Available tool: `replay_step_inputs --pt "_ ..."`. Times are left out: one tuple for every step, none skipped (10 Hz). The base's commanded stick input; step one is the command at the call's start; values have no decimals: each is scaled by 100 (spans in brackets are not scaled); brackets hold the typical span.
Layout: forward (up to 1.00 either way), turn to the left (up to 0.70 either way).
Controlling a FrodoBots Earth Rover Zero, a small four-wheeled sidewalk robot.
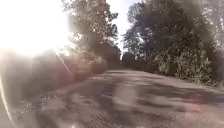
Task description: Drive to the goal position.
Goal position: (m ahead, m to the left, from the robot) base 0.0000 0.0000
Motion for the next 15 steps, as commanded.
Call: replay_step_inputs --pt "5 0" --pt "5 0" --pt "5 0" --pt "5 0" --pt "6 0" --pt "5 0" --pt "5 0" --pt "6 0" --pt "5 0" --pt "6 0" --pt "5 0" --pt "6 0" --pt "6 0" --pt "5 0" --pt "5 0"
